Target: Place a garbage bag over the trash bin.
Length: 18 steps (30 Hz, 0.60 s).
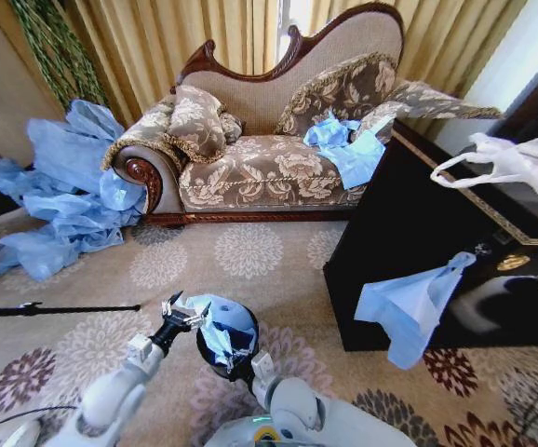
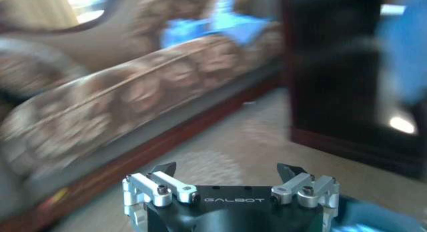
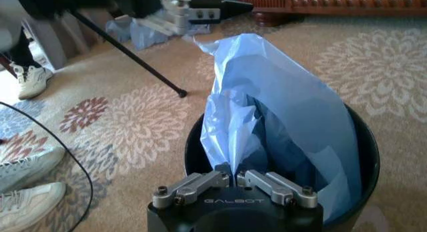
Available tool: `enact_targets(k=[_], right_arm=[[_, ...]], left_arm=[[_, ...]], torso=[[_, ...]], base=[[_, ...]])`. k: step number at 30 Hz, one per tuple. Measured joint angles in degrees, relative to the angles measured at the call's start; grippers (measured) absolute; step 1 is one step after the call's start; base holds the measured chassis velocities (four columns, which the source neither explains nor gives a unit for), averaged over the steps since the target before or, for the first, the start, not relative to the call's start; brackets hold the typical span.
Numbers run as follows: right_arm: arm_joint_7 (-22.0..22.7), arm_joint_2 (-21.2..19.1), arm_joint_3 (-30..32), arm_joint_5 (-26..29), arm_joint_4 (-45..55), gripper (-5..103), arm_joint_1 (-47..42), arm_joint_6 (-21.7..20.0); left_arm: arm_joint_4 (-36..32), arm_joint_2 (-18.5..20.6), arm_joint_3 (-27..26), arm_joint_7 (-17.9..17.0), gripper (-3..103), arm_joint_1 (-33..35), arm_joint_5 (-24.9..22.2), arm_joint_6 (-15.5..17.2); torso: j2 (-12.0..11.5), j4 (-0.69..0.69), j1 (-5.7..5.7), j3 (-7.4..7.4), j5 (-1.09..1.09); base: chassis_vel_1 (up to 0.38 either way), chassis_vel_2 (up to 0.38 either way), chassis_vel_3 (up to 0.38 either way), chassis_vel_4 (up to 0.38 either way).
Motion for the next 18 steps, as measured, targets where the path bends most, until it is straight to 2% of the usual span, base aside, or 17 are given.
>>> enact_targets(k=[1, 2, 4, 5, 6, 7, 8, 9, 11, 13, 14, 16, 18], right_arm=[[0.0, 0.0, 0.0, 0.0, 0.0, 0, 0.0, 0.0], [-0.03, 0.07, 0.09, -0.13, -0.1, 0, -0.1, 0.11], [-0.12, 0.09, 0.16, -0.19, -0.2, 0, -0.25, 0.28], [-0.12, 0.09, 0.16, -0.19, -0.2, 0, -0.25, 0.28], [-0.17, 0.1, 0.25, -0.2, -0.26, 0, -0.37, 0.38], [-0.23, 0.1, 0.39, -0.27, -0.31, 0, -0.5, 0.5], [-0.31, 0.1, 0.5, -0.34, -0.36, 0, -0.6, 0.58], [-0.31, 0.1, 0.5, -0.34, -0.36, 0, -0.6, 0.58], [-0.46, 0.12, 0.9, -0.27, -0.49, 0, -1.08, 0.87], [-0.46, 0.17, 1.01, -0.16, -0.5, 0, -1.22, 0.89], [-0.46, 0.33, 1.21, -0.15, -0.73, 0, -1.66, 1.14], [-0.46, 0.43, 1.41, -0.23, -0.93, 0, -2.09, 1.27], [-0.45, 0.42, 1.48, -0.25, -0.98, 0, -2.23, 1.29]], left_arm=[[0.0, 0.0, 0.0, 0.0, 100, 0.0, 0.0, 0.0], [0.21, 1.26, -0.67, 3.18, 100, -0.47, 0.55, -0.69], [1.11, 5.29, -1.88, 13.44, 100, -2.2, 1.48, -3.13], [1.11, 5.29, -1.88, 13.44, 100, -2.2, 1.48, -3.13], [1.49, 7.52, -2.48, 18.82, 100, -3.11, 2.21, -3.77], [1.74, 9.2, -2.87, 22.47, 100, -3.76, 2.61, -4.07], [1.96, 10.29, -3.04, 24.67, 100, -4.2, 2.69, -4.21], [1.96, 10.29, -3.04, 24.67, 100, -4.2, 2.69, -4.21], [2.7, 12.97, -3.47, 29.1, 100, -5.66, 3.16, -4.12], [2.96, 13.34, -3.55, 29.83, 100, -6.26, 3.37, -3.63], [3.86, 13.45, -3.2, 29.44, 100, -7.69, 3.84, -2.29], [5.09, 13.11, -1.54, 26.6, 100, -8.94, 4.22, -1.83], [5.74, 12.94, -0.53, 25.32, 100, -9.42, 4.38, -1.6]], torso=[[0.0, 0.0, 0.0, 0.0, 0.0], [0.0, 0.01, 0.0, 0.0, 0.02], [0.0, 0.01, 0.0, 0.0, 0.0], [0.0, 0.01, 0.0, 0.0, 0.0], [0.0, 0.0, 0.0, 0.0, -0.01], [0.0, 0.0, 0.0, 0.0, 0.01], [0.0, 0.01, 0.0, 0.0, 0.02], [0.0, 0.01, 0.0, 0.0, 0.02], [0.0, 0.0, 0.0, 0.0, 0.01], [-0.01, 0.01, 0.0, 0.0, 0.02], [-0.01, 0.01, 0.0, 0.0, 0.01], [-0.01, 0.01, 0.0, 0.0, 0.01], [-0.01, 0.01, 0.0, 0.0, 0.01]], base=[[0.0, 0.0, 0.0, 0.0], [0.0, 0.0, 0.0, 0.0], [0.0, 0.0, 0.0, 0.0], [0.0, 0.0, 0.0, 0.0], [0.0, 0.0, 0.0, 0.0], [0.0, 0.0, 0.0, 0.0], [0.0, 0.0, 0.0, 0.0], [0.0, 0.0, 0.0, 0.0], [0.0, 0.0, 0.0, 0.0], [0.0, 0.0, 0.0, 0.0], [0.0, 0.0, 0.0, 0.0], [0.0, 0.0, 0.0, 0.0], [0.0, 0.0, 0.0, 0.0]])
